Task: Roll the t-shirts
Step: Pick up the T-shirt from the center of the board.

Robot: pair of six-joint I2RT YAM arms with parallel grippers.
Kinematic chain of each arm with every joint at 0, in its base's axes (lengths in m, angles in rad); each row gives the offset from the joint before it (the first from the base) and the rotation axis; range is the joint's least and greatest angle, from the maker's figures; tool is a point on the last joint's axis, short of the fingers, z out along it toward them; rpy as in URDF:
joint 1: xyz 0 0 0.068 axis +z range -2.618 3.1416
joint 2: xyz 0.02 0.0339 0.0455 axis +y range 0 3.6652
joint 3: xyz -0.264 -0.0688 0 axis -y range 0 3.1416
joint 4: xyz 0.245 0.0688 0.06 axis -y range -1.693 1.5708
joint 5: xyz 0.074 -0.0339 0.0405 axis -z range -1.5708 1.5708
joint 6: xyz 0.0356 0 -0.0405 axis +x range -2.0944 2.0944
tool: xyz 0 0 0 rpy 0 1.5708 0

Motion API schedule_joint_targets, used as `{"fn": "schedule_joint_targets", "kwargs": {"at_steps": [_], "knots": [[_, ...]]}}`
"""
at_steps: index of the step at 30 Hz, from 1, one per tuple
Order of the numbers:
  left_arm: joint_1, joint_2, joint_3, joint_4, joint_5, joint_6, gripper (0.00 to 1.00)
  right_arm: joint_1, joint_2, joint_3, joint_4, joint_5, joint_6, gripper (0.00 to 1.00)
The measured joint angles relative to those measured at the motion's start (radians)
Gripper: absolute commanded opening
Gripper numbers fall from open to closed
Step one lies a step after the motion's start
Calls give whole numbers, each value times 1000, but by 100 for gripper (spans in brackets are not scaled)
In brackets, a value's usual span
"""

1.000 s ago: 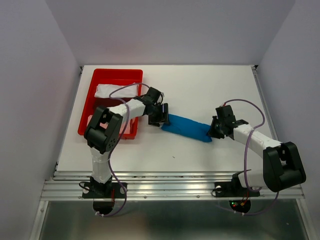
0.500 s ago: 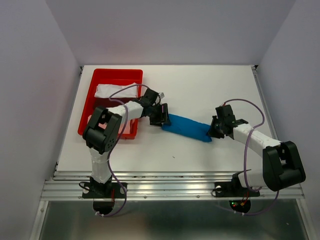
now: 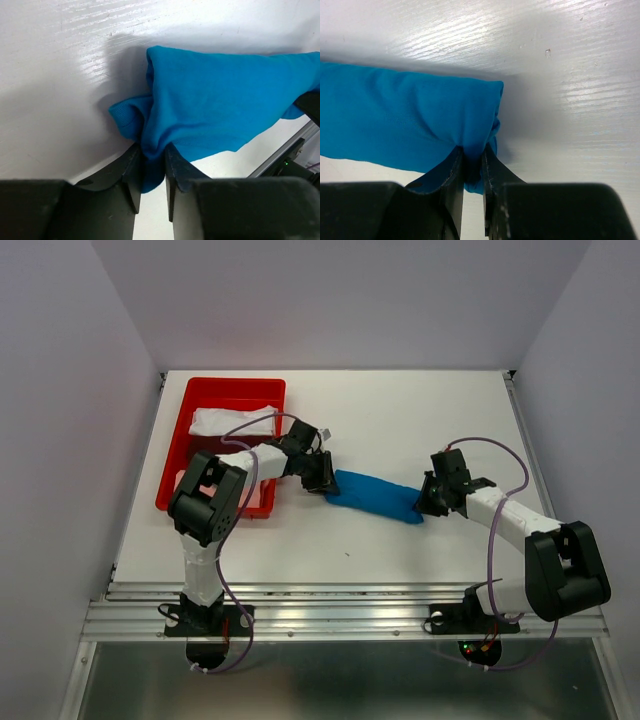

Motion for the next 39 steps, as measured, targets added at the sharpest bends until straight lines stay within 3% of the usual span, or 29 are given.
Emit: {"fn": "schedule_joint_targets", "kwargs": {"at_steps": [1,2,3,4,6,11,21,27,39], "knots": [[0,0,0,0,1,-2,26,0,0,0,0,0,0,1],[0,0,0,0,2,-4,17,0,0,0,0,0,0,1],[0,0,0,0,3,-5,16,0,0,0,0,0,0,1],[0,0,0,0,5,-7,6,0,0,0,0,0,0,1],[0,0,0,0,8,-12,0,0,0,0,0,0,0,1],[0,0,6,-6,14,-17,0,0,0,0,0,0,0,1],[-1,1,176,-174,-103,8,0,-1,1,31,5,-80,16,1],[21,-26,282,-263,-171,44,0,0,21,134,14,-123,28,1],[192,-91,484,-389,-206,133,0,106,192,411,81,-139,60,1]]}}
